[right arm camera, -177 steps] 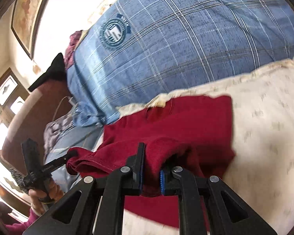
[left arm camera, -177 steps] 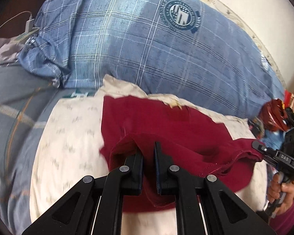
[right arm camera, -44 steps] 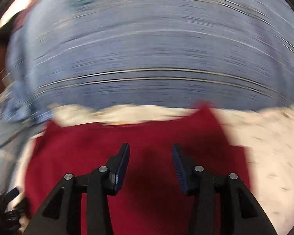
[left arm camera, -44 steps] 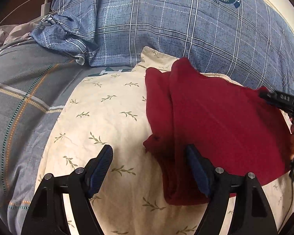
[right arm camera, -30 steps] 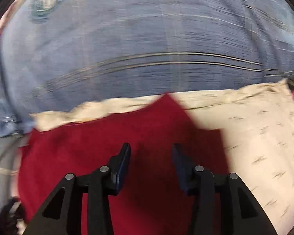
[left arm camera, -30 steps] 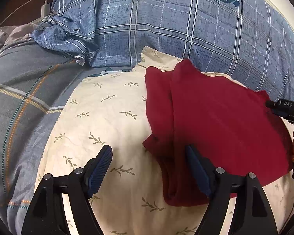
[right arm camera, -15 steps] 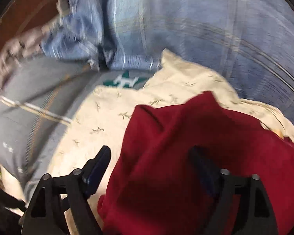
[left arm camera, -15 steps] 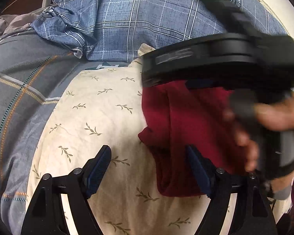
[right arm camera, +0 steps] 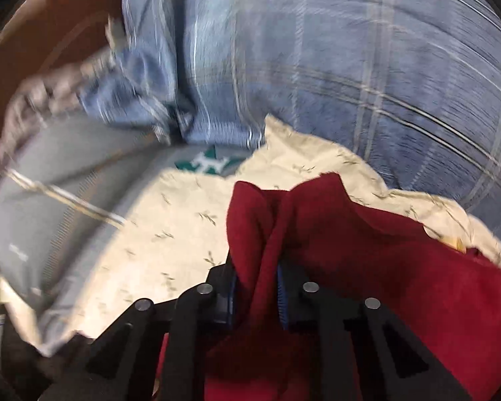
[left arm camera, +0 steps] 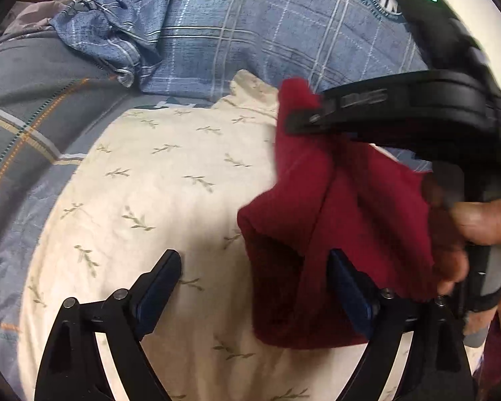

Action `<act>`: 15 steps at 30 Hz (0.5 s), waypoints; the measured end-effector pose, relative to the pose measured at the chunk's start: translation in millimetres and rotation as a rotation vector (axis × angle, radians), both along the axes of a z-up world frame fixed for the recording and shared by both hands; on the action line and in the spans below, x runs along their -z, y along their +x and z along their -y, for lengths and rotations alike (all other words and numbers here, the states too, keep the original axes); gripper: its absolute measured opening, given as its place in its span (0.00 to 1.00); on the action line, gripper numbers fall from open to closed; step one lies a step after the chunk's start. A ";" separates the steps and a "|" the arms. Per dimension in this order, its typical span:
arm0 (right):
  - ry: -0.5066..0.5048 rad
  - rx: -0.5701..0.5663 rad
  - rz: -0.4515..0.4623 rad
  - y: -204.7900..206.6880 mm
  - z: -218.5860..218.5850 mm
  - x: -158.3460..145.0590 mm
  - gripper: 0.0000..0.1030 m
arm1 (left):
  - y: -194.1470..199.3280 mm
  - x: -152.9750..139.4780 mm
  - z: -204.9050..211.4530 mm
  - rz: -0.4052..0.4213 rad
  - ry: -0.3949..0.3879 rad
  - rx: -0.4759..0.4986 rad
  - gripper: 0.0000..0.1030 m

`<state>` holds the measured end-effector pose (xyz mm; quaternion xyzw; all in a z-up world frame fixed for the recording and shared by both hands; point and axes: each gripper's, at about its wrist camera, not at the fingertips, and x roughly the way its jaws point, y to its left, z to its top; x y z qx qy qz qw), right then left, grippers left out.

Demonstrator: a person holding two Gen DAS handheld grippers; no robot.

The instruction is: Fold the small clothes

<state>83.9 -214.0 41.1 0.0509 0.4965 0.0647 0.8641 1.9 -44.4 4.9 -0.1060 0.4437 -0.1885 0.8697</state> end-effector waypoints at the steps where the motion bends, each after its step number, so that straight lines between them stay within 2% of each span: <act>1: 0.042 0.010 0.012 -3.8 7.8 -4.9 0.16 | -1.3 0.1 1.5 0.010 -0.015 0.016 0.85; 2: 0.086 0.021 0.023 -8.7 16.9 -8.0 0.16 | -2.2 0.4 3.8 0.015 -0.026 0.038 0.79; 3: 0.126 0.037 0.034 -13.7 26.0 -11.1 0.16 | -3.0 0.9 5.0 0.014 -0.044 0.062 0.60; 4: 0.152 0.048 0.039 -13.4 29.6 -13.2 0.16 | -3.7 0.1 6.9 0.008 -0.070 0.091 0.48; 5: 0.182 0.058 0.043 -18.5 38.4 -15.7 0.15 | -4.0 -1.8 8.5 0.004 -0.085 0.109 0.31; 9: 0.230 0.095 0.073 -37.8 65.6 -26.0 0.15 | -21.4 -26.7 21.6 0.076 -0.054 0.140 0.20; 12: 0.263 0.121 0.104 -54.5 93.0 -41.5 0.15 | -37.1 -51.2 42.7 0.135 -0.019 0.190 0.18; 15: 0.256 0.162 0.141 -76.7 126.1 -64.8 0.15 | -49.5 -76.9 75.4 0.165 -0.021 0.278 0.18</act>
